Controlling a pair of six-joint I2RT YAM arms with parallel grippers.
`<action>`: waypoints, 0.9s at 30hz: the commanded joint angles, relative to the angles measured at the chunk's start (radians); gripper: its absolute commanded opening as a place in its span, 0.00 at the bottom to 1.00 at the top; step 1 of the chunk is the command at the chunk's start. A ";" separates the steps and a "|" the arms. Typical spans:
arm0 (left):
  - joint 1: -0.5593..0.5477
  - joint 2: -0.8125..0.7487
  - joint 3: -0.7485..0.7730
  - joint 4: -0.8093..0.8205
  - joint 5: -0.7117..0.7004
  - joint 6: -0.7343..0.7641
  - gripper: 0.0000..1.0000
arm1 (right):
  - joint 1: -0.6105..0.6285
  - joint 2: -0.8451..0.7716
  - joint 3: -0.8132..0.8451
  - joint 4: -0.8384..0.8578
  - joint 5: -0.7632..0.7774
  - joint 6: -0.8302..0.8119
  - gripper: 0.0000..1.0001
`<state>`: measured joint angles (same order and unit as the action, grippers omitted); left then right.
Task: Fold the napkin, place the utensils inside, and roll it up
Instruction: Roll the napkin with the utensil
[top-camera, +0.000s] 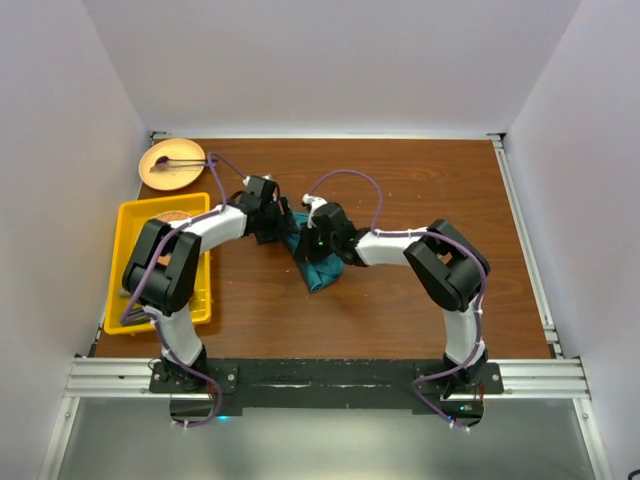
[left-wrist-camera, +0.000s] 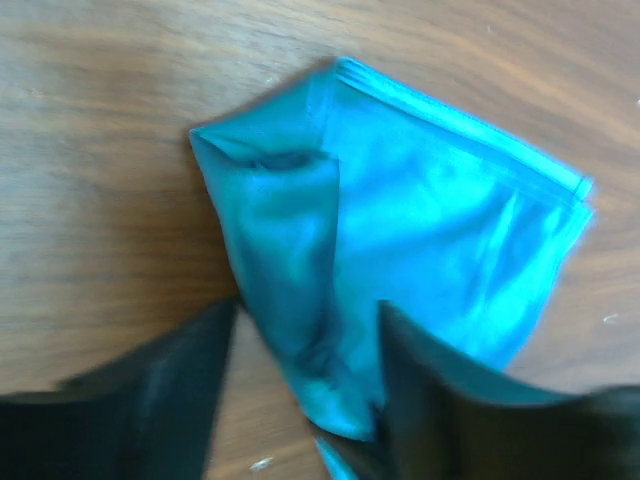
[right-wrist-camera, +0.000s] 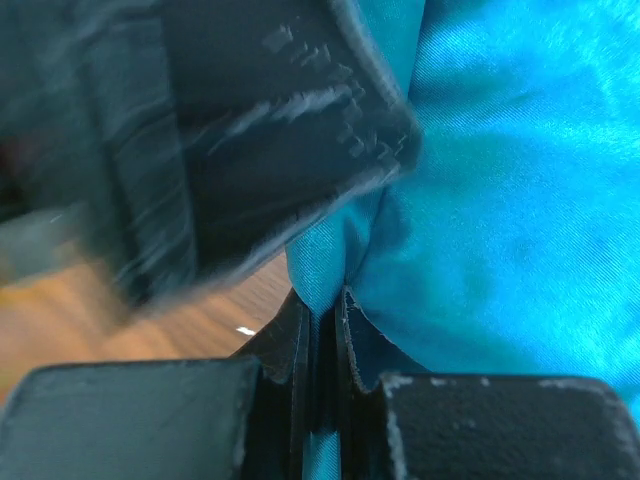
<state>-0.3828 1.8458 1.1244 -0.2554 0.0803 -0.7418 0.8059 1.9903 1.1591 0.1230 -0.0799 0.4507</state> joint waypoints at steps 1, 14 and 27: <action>-0.004 -0.117 -0.060 -0.015 -0.034 0.085 0.77 | -0.071 0.096 -0.117 0.151 -0.407 0.176 0.00; -0.004 0.018 -0.045 -0.077 -0.020 -0.005 0.84 | -0.206 0.347 -0.269 1.130 -0.764 0.885 0.00; -0.011 0.078 -0.041 -0.065 -0.148 0.015 0.00 | -0.206 0.211 -0.253 0.742 -0.689 0.570 0.01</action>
<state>-0.3912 1.8637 1.1324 -0.2722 -0.0166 -0.7387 0.5880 2.2822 0.9012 1.2030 -0.7982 1.2781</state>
